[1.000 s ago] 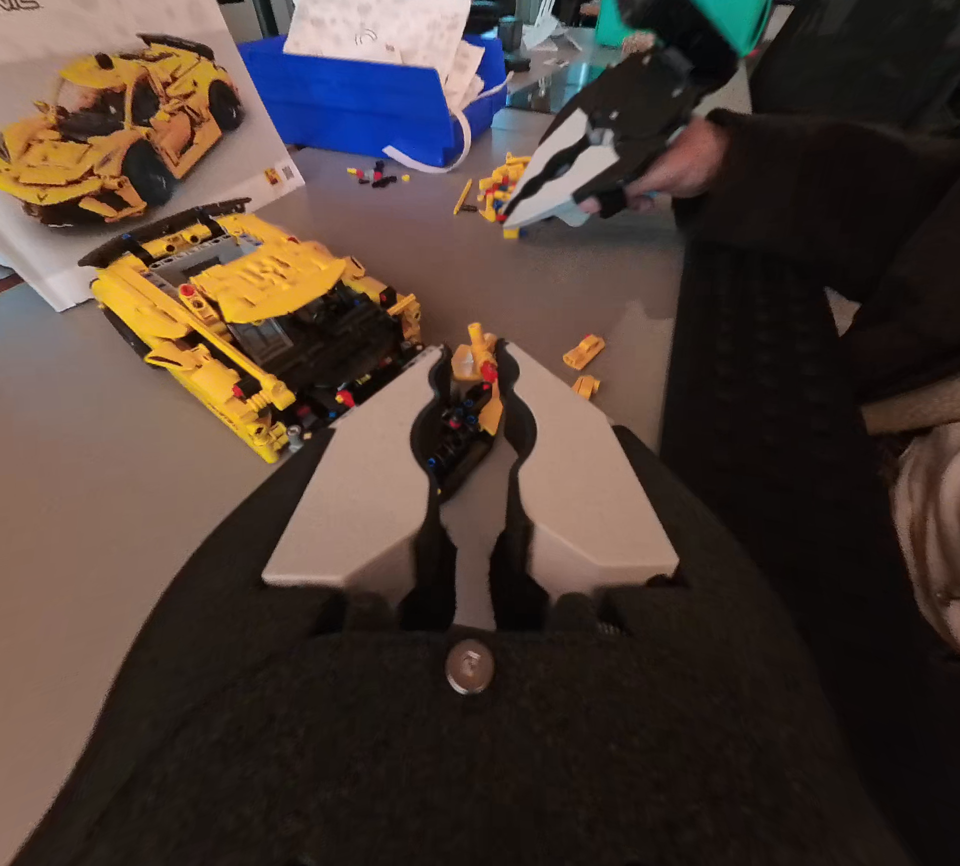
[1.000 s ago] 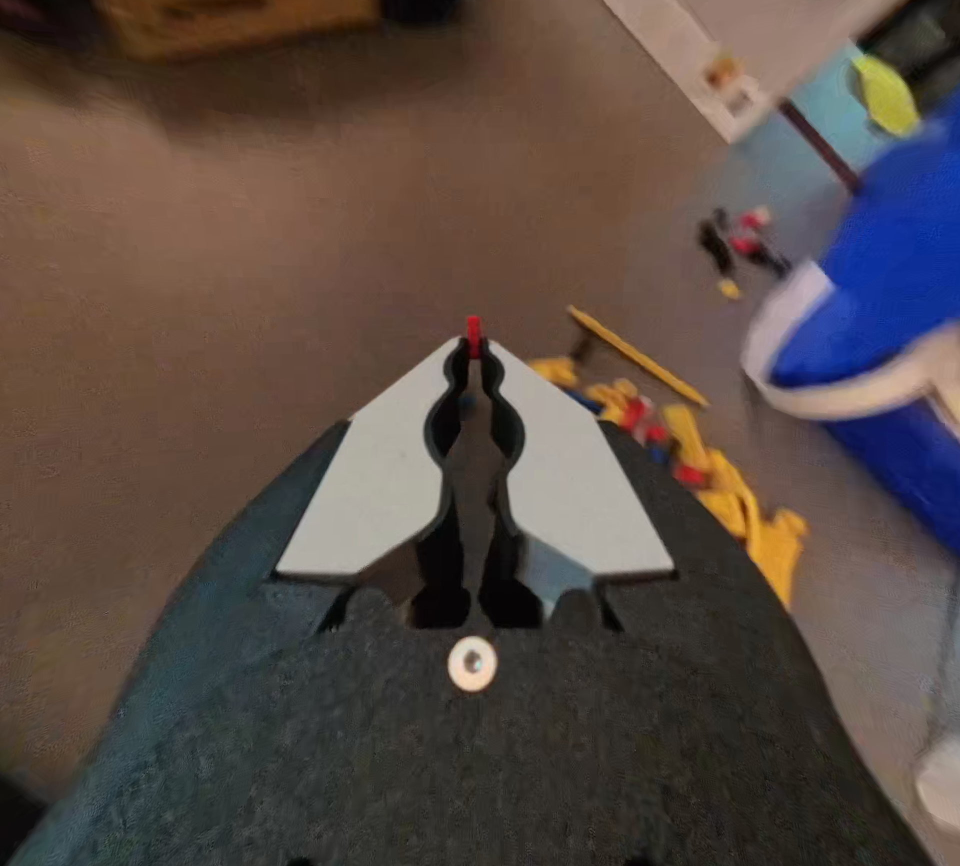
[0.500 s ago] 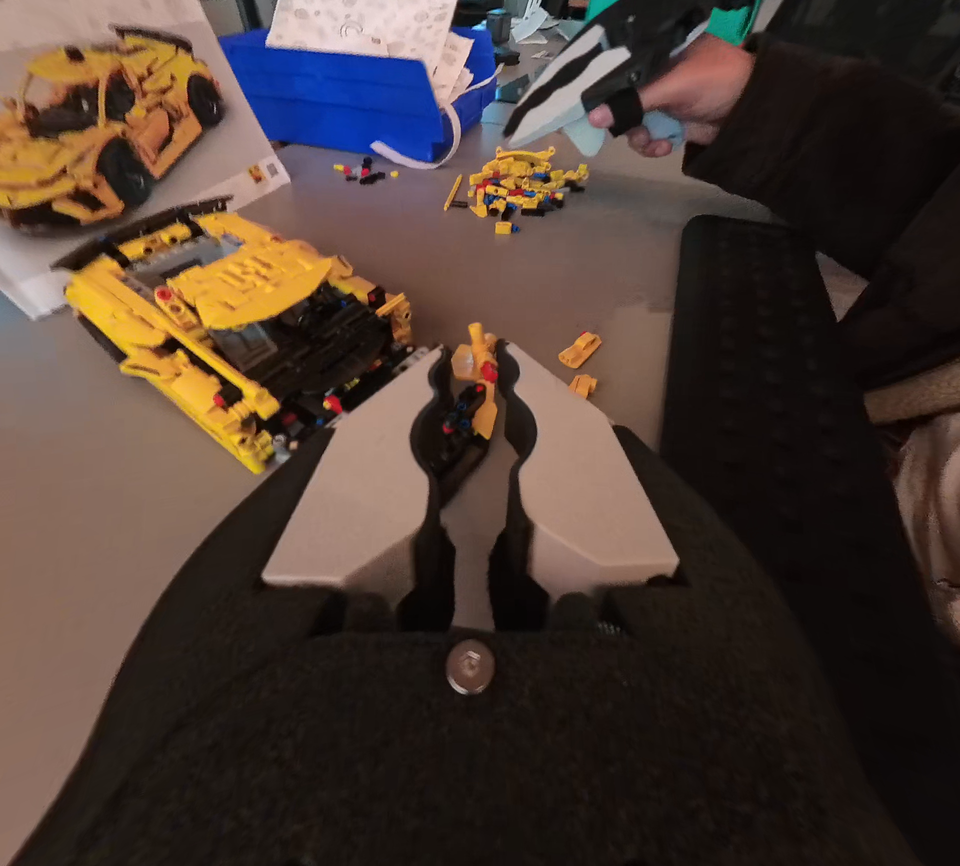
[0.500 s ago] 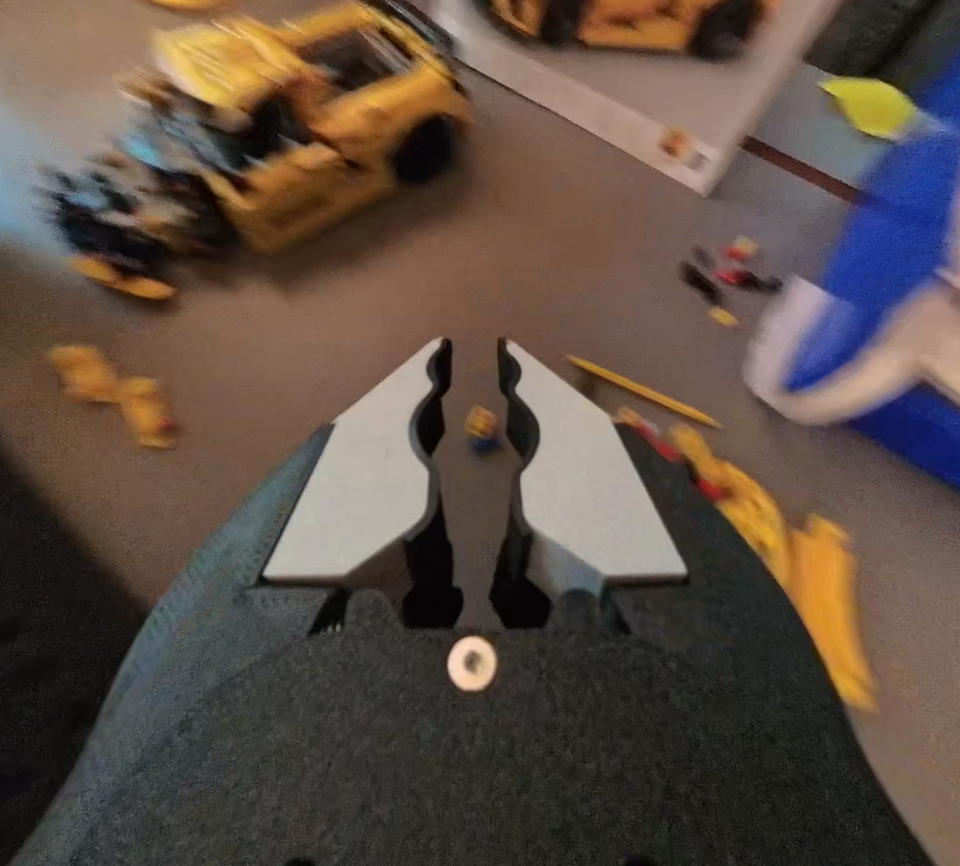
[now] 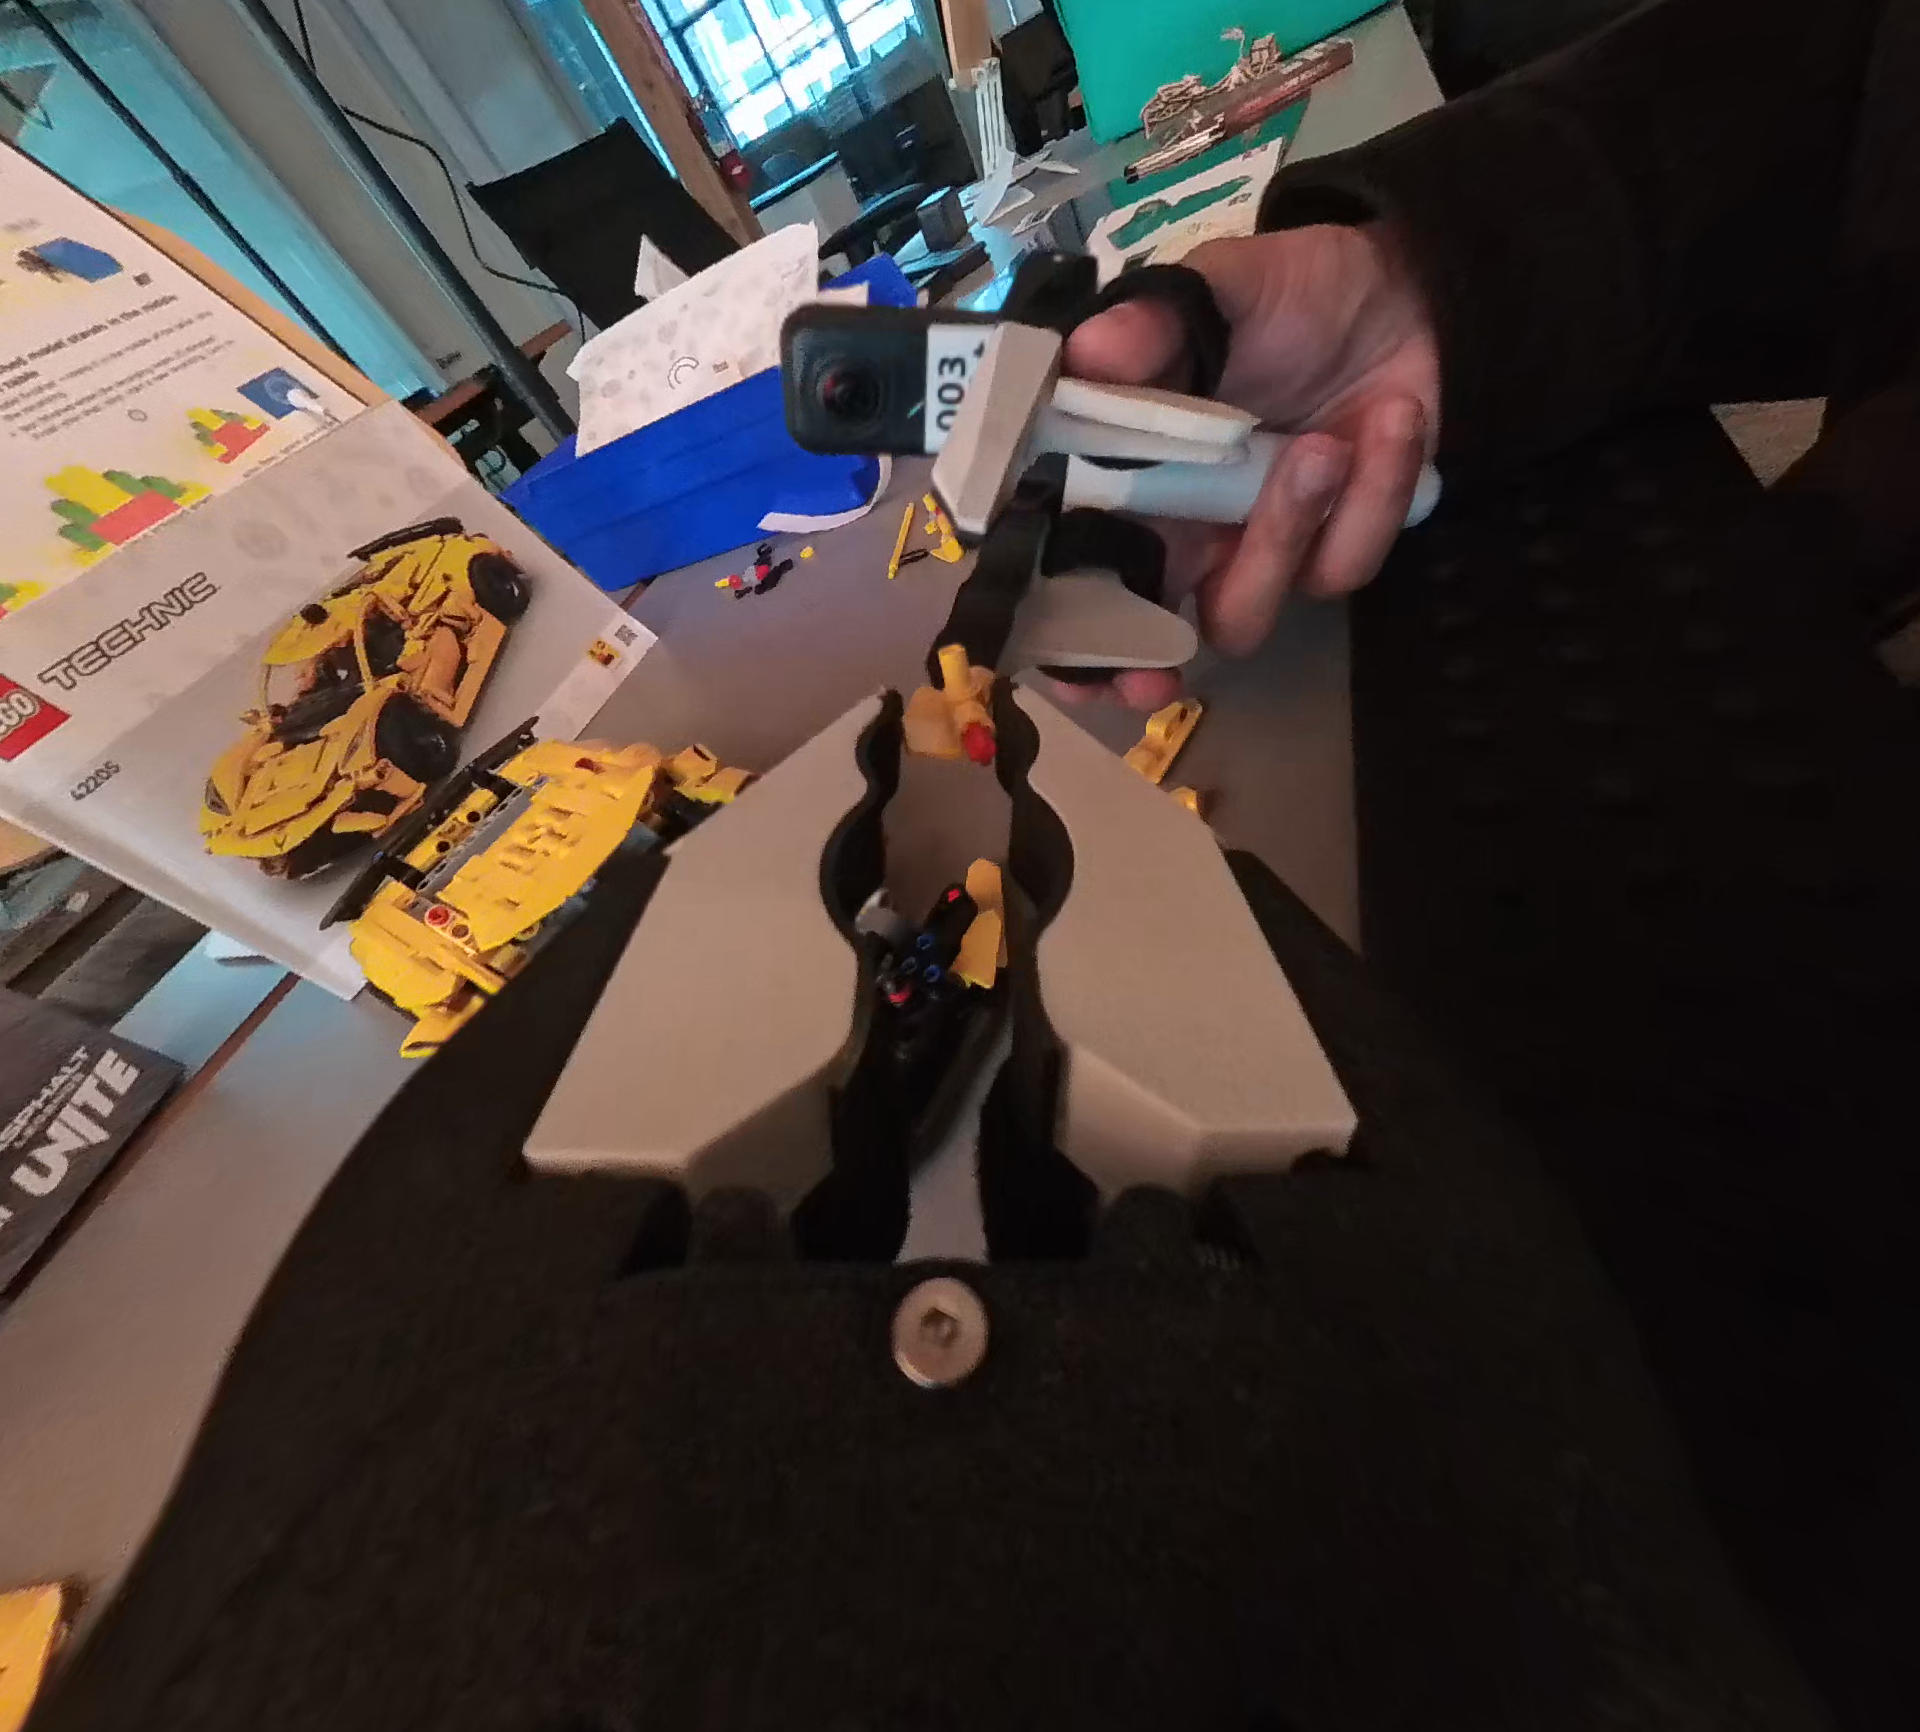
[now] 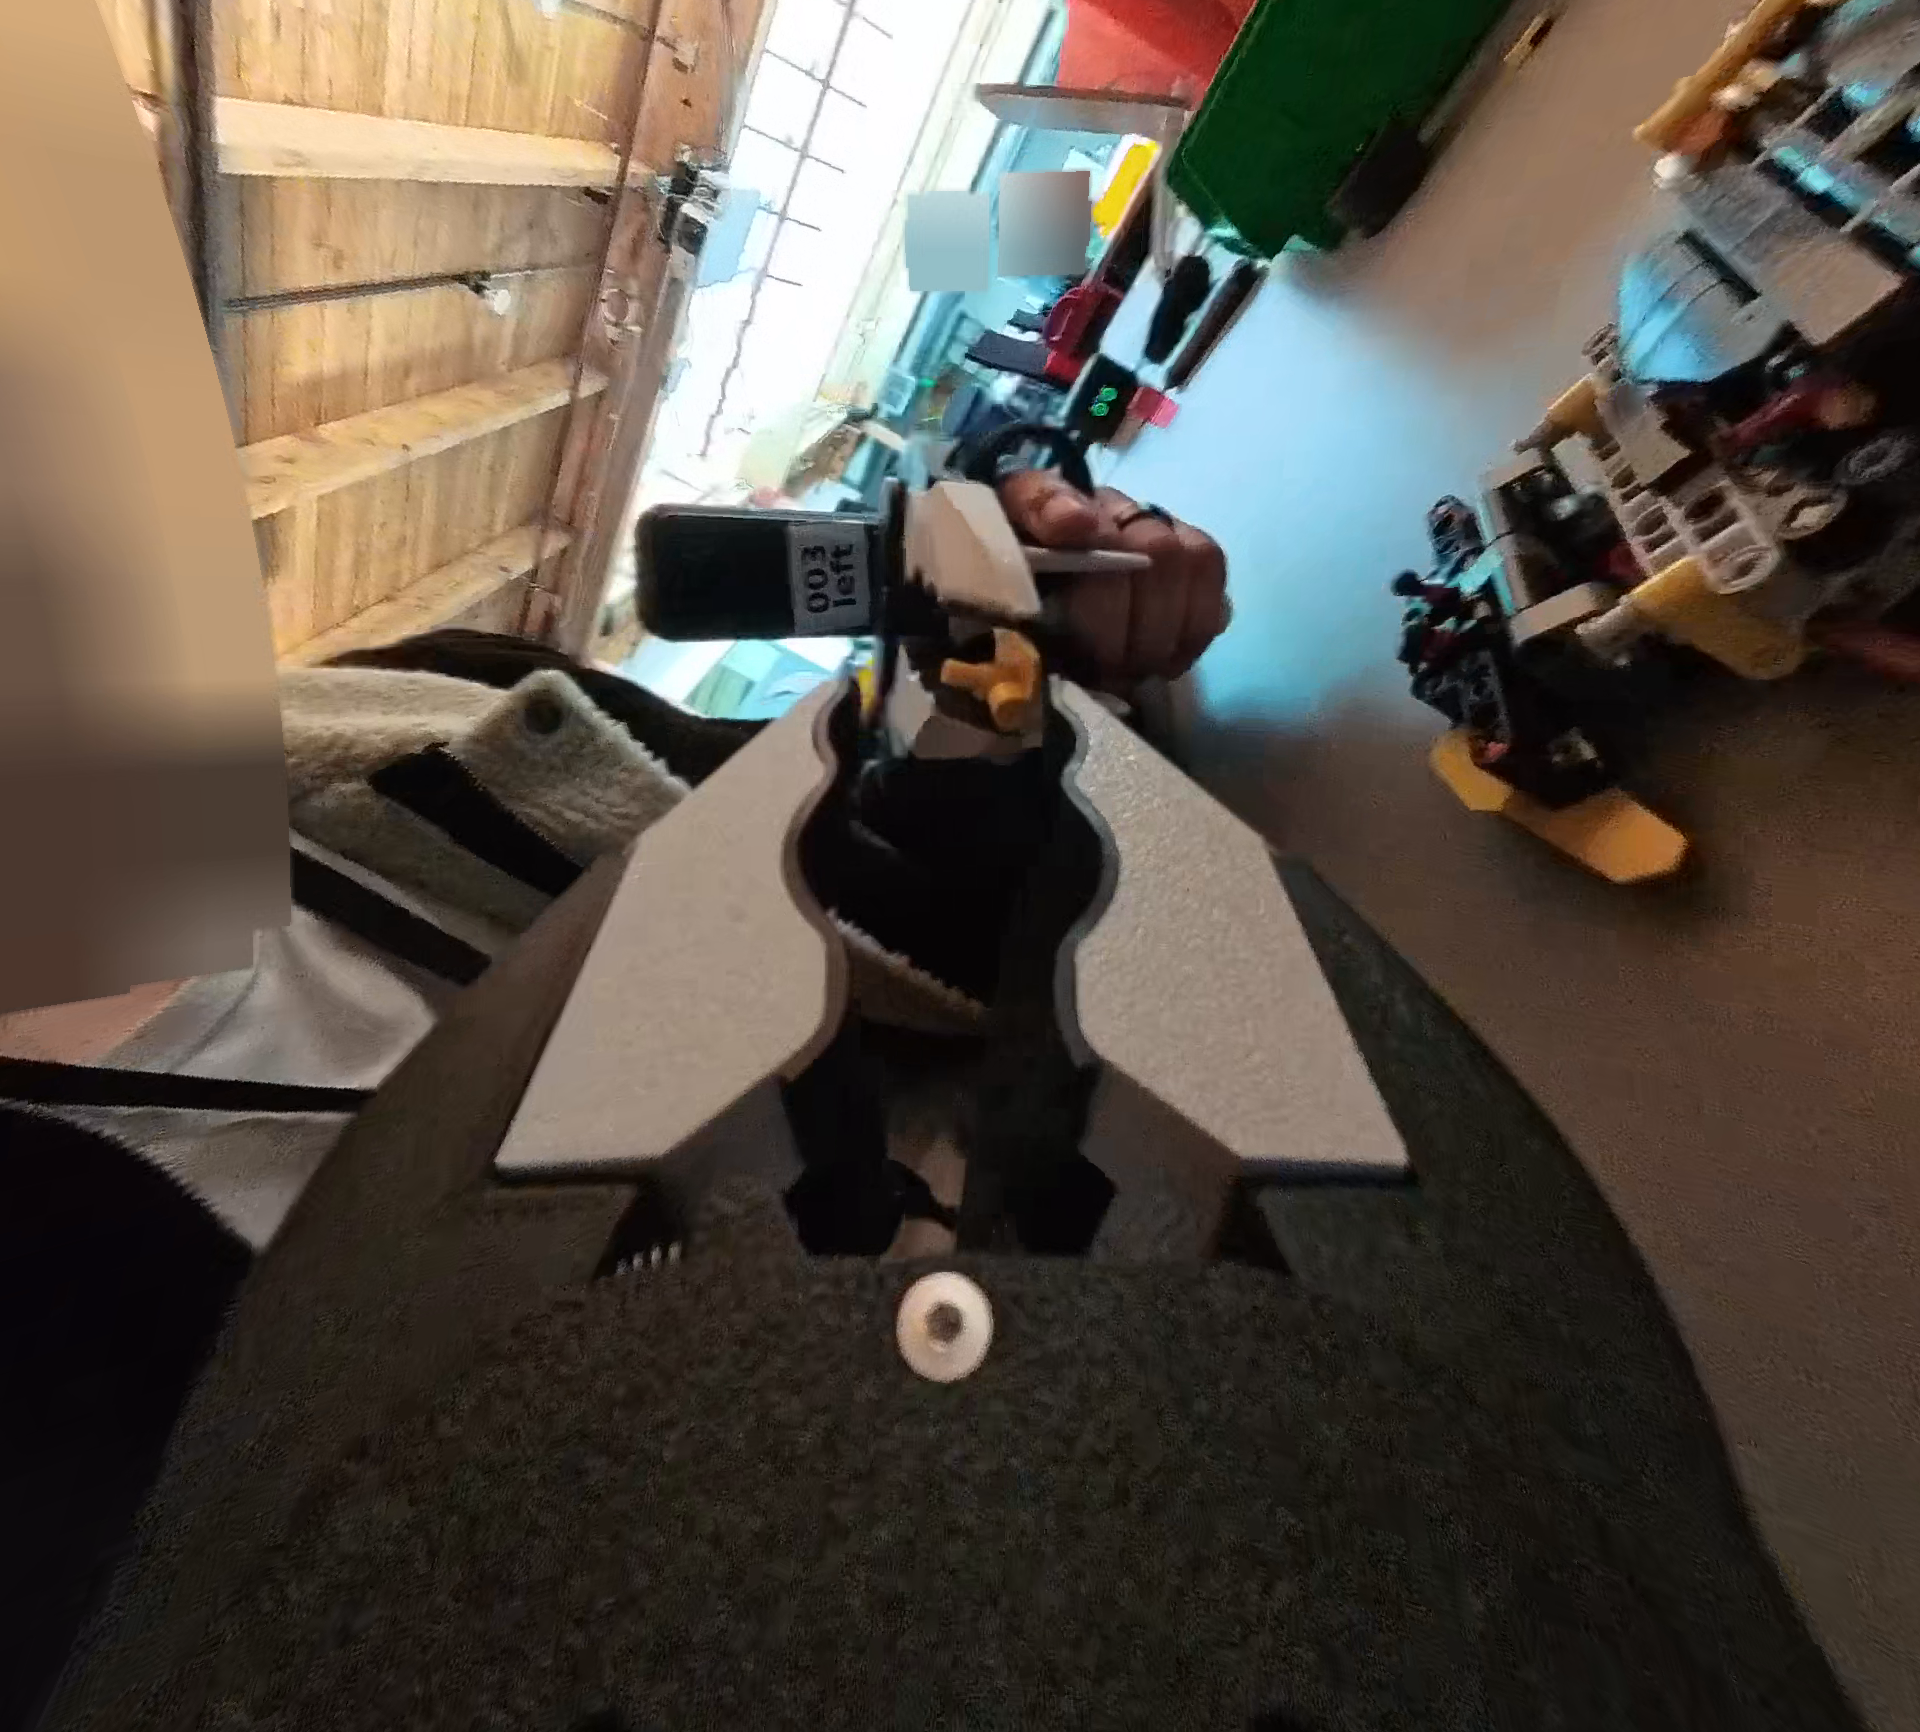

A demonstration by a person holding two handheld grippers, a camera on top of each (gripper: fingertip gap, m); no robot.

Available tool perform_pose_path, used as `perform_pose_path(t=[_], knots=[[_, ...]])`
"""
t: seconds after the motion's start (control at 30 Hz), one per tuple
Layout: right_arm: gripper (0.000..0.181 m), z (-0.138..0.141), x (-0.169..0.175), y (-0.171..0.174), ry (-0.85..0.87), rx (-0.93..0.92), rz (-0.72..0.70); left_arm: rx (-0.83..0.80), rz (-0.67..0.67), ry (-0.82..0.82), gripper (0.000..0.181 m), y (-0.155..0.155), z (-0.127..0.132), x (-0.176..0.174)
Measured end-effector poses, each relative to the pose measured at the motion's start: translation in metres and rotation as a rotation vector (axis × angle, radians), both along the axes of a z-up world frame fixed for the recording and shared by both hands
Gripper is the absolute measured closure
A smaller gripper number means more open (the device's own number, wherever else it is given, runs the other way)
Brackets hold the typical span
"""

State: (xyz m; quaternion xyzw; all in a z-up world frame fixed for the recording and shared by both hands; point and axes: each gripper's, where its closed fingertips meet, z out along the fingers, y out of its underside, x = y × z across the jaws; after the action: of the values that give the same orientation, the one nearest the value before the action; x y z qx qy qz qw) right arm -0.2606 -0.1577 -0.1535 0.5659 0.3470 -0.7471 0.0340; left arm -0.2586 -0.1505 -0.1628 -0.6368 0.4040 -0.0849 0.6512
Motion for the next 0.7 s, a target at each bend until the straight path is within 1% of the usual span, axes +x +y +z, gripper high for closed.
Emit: perform_pose_path(t=[0.07, 0.17, 0.2, 0.23, 0.27, 0.37, 0.53, 0.7], knots=[[0.15, -0.009, -0.004, 0.013, -0.032, 0.185, -0.119, -0.064, 0.013, 0.018, 0.164, 0.002, -0.008, -0.002], [0.164, -0.006, -0.004, 0.014, 0.023, 0.604, -0.235, -0.195, 0.033, 0.051, 0.165, 0.004, -0.027, -0.004], [0.169, -0.008, -0.004, 0.01, 0.027, 0.727, -0.239, -0.215, 0.042, 0.065, 0.165, 0.005, -0.031, -0.004], [0.169, -0.014, -0.005, 0.009, 0.006, 0.82, -0.245, -0.223, 0.045, 0.07, 0.165, 0.005, -0.033, -0.004], [0.167, -0.019, -0.007, 0.008, -0.01, 0.872, -0.246, -0.225, 0.057, 0.072, 0.165, 0.007, -0.033, -0.006], [0.164, -0.032, -0.012, 0.009, -0.068, 0.929, -0.246, -0.236, 0.064, 0.051, 0.165, 0.007, -0.032, -0.008], [0.171, -0.032, -0.013, 0.005, -0.051, 0.952, -0.236, -0.232, 0.065, 0.052, 0.165, 0.007, -0.031, -0.008], [0.171, -0.031, -0.013, 0.004, -0.052, 0.856, -0.217, -0.219, 0.062, 0.056, 0.165, 0.007, -0.03, -0.008]])
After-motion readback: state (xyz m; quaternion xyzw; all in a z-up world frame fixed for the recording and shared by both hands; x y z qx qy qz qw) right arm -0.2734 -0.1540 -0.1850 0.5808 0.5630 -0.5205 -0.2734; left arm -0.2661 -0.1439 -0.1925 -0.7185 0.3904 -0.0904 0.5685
